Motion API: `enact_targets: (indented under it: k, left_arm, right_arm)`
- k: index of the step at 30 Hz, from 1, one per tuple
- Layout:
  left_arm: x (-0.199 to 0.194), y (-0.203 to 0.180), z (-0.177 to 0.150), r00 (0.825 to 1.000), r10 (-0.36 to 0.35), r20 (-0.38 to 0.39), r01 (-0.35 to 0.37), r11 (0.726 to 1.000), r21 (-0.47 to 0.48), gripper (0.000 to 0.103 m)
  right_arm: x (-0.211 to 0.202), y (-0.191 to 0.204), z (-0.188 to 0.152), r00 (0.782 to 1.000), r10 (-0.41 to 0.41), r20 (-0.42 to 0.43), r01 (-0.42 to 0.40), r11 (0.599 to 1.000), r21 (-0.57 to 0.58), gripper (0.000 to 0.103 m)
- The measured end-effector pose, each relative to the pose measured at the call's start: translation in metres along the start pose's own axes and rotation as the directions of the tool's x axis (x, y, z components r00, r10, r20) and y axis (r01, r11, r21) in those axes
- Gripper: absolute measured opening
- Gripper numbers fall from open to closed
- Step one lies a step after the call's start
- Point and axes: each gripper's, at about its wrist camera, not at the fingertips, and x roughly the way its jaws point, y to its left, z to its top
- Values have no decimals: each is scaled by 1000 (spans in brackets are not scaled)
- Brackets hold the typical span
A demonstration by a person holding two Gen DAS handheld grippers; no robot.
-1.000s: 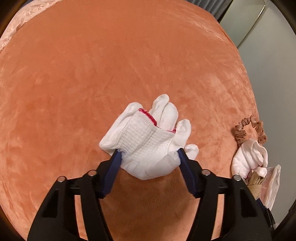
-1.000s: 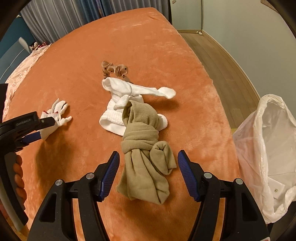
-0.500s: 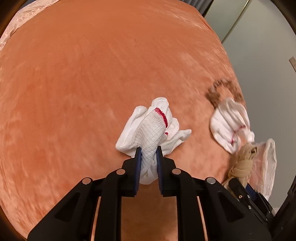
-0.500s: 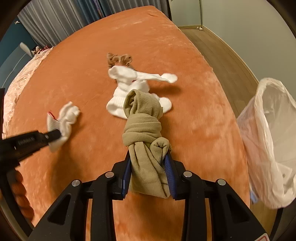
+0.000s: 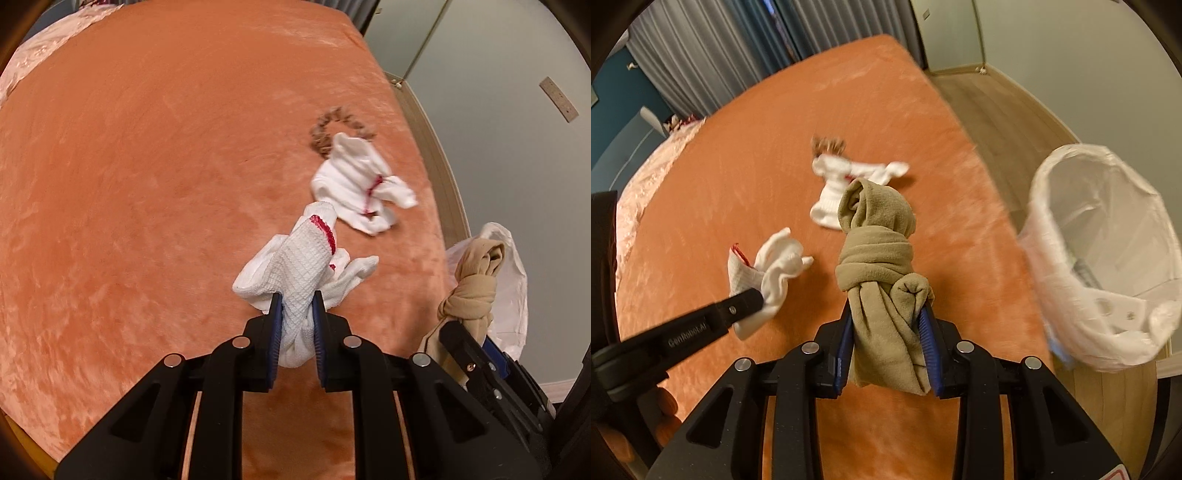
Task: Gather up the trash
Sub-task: 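Carry the white cloth and beige stocking over the trash bin with both grippers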
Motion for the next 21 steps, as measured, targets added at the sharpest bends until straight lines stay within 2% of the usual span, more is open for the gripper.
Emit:
enact_targets:
  k: [10, 21]
  left_arm:
    - [-40, -69, -8, 997, -40, 67, 33, 994, 100, 15]
    - [-56, -157, -15, 990, -107, 91, 86, 974, 208, 15]
  right_arm:
    - [-60, -40, 14, 992, -13, 127, 6, 999, 53, 31]
    - [-106, -102, 18, 975, -67, 211, 40, 991, 128, 31]
